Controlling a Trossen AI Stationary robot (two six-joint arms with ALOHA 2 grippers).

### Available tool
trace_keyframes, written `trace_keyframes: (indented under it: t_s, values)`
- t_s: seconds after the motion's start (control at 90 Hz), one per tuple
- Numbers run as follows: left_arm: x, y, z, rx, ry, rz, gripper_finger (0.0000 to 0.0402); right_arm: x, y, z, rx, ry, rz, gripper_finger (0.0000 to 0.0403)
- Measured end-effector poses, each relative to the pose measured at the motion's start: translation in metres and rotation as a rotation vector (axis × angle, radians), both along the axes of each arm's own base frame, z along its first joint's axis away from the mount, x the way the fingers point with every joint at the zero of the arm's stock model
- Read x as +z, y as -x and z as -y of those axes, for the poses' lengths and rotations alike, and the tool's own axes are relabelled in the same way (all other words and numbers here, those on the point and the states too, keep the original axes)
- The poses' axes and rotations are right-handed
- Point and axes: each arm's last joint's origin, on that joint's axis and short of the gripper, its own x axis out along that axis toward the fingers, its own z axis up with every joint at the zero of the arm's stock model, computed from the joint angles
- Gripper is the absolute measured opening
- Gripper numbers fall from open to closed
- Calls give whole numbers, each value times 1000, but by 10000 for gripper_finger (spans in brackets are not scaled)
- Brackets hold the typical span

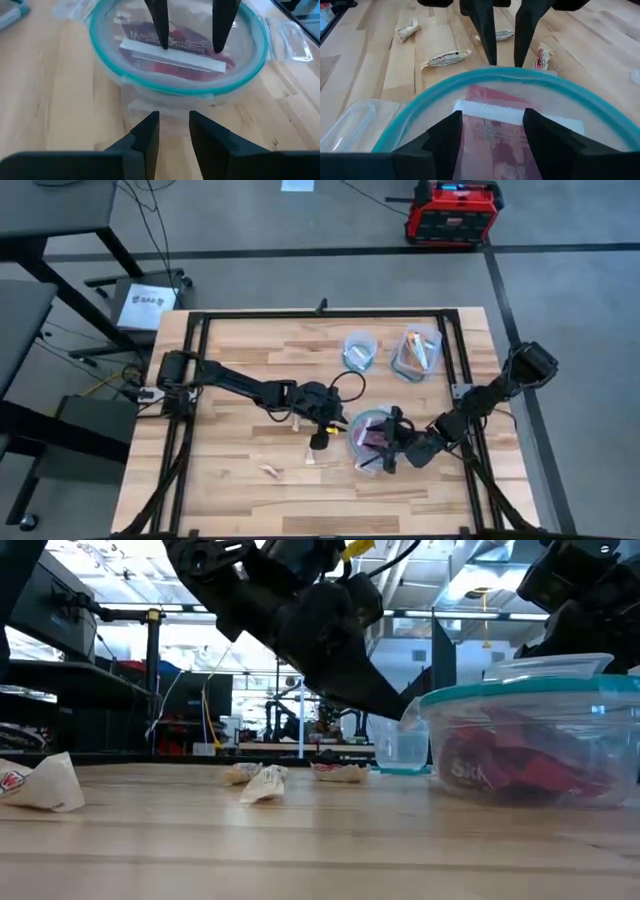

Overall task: Sort candy
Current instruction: Close the big round transparent bin

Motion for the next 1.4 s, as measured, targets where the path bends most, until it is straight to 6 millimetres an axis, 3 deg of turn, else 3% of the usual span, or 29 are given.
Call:
trace_keyframes:
  t_s: [0.322, 0.578, 1.4]
  values:
    - [0, 0, 0, -1, -3, -2, 93, 0, 0, 0, 1, 0, -2, 200]
    - [-18, -10, 6, -20, -9, -21, 93, -1, 0, 1, -1, 0, -6, 200]
    - [-14, -15, 11, -47, -38, -8, 93, -2, 0, 3, -8, 7, -23, 200]
